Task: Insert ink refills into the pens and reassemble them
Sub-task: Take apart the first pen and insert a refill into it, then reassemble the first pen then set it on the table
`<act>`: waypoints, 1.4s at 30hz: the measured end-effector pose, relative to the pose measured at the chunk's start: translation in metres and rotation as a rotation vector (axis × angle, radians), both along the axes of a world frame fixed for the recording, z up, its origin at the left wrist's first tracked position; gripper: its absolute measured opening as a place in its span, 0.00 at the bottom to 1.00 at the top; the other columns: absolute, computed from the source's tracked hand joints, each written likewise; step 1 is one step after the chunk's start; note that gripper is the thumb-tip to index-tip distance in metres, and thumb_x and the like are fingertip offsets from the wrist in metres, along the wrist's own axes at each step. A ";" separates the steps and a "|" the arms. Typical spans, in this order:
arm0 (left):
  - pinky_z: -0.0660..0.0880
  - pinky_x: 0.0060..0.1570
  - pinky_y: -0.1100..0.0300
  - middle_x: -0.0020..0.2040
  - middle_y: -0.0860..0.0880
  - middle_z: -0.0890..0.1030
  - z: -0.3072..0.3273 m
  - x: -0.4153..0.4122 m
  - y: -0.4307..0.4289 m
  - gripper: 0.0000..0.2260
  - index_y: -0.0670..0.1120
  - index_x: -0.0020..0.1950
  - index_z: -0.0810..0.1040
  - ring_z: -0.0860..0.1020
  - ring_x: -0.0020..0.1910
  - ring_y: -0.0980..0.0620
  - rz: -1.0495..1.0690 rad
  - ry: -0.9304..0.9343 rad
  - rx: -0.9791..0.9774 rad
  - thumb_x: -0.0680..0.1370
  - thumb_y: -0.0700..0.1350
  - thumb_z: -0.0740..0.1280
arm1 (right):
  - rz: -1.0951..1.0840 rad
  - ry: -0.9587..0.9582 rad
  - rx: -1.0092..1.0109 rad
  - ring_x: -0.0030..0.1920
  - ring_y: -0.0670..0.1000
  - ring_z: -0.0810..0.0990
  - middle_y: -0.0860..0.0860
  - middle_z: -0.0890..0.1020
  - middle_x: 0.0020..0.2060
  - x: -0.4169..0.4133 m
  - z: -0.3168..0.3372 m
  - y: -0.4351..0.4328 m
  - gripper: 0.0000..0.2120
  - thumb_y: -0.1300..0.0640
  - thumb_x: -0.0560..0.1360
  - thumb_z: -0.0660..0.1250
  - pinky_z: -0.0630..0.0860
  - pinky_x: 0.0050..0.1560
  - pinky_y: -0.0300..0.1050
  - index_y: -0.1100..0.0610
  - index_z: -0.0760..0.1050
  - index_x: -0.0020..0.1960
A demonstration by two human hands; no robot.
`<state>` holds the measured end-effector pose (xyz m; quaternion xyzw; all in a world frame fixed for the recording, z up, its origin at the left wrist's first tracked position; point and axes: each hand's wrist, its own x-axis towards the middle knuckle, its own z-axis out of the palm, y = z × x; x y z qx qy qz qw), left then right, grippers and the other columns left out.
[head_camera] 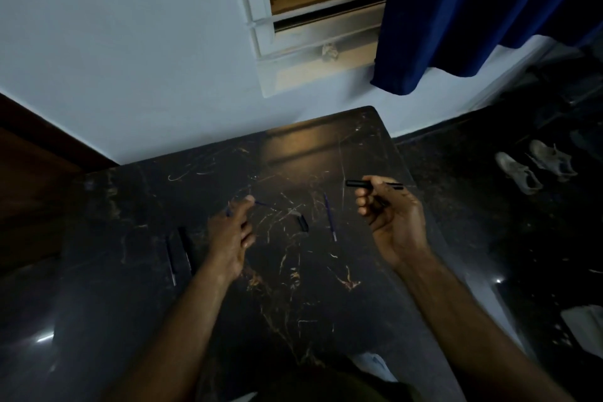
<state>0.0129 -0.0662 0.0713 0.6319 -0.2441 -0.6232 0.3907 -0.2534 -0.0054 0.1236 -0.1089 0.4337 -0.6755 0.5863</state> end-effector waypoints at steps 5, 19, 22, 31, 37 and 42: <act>0.81 0.44 0.45 0.53 0.39 0.86 -0.064 -0.016 0.017 0.14 0.41 0.56 0.83 0.84 0.48 0.40 -0.208 -0.340 0.229 0.79 0.51 0.76 | 0.007 0.001 0.035 0.34 0.52 0.82 0.59 0.83 0.36 -0.008 -0.004 0.011 0.10 0.61 0.75 0.69 0.79 0.33 0.41 0.67 0.80 0.52; 0.82 0.53 0.48 0.57 0.35 0.86 -0.109 -0.046 0.011 0.26 0.37 0.58 0.84 0.84 0.56 0.36 -0.264 -0.824 0.182 0.74 0.59 0.78 | 0.010 0.005 0.108 0.34 0.53 0.81 0.60 0.83 0.37 -0.025 -0.014 0.050 0.08 0.62 0.76 0.68 0.79 0.33 0.42 0.66 0.81 0.51; 0.77 0.50 0.51 0.55 0.36 0.86 -0.107 -0.049 0.017 0.21 0.39 0.55 0.85 0.83 0.56 0.36 -0.231 -0.804 0.129 0.78 0.58 0.73 | 0.009 0.000 0.118 0.34 0.53 0.82 0.60 0.83 0.37 -0.028 -0.016 0.054 0.07 0.64 0.80 0.65 0.79 0.33 0.42 0.66 0.80 0.52; 0.77 0.61 0.52 0.62 0.44 0.84 -0.096 -0.044 0.037 0.13 0.46 0.62 0.84 0.80 0.62 0.46 -0.406 -0.627 -0.191 0.87 0.41 0.60 | 0.037 -0.005 0.090 0.34 0.53 0.82 0.60 0.83 0.37 -0.023 -0.015 0.052 0.08 0.61 0.76 0.69 0.79 0.33 0.42 0.65 0.82 0.51; 0.76 0.59 0.53 0.61 0.42 0.84 -0.087 -0.043 0.024 0.10 0.41 0.64 0.83 0.81 0.59 0.47 -0.557 -0.868 -0.491 0.84 0.38 0.67 | 0.072 0.012 0.071 0.34 0.53 0.82 0.59 0.84 0.37 -0.018 -0.011 0.052 0.08 0.60 0.75 0.70 0.79 0.33 0.43 0.64 0.82 0.50; 0.76 0.63 0.49 0.57 0.48 0.87 -0.084 -0.038 -0.006 0.11 0.49 0.61 0.86 0.81 0.59 0.47 -0.716 -0.996 -0.524 0.80 0.40 0.72 | 0.074 0.044 0.085 0.35 0.53 0.82 0.58 0.84 0.37 -0.023 -0.008 0.059 0.09 0.60 0.75 0.69 0.79 0.34 0.43 0.64 0.81 0.51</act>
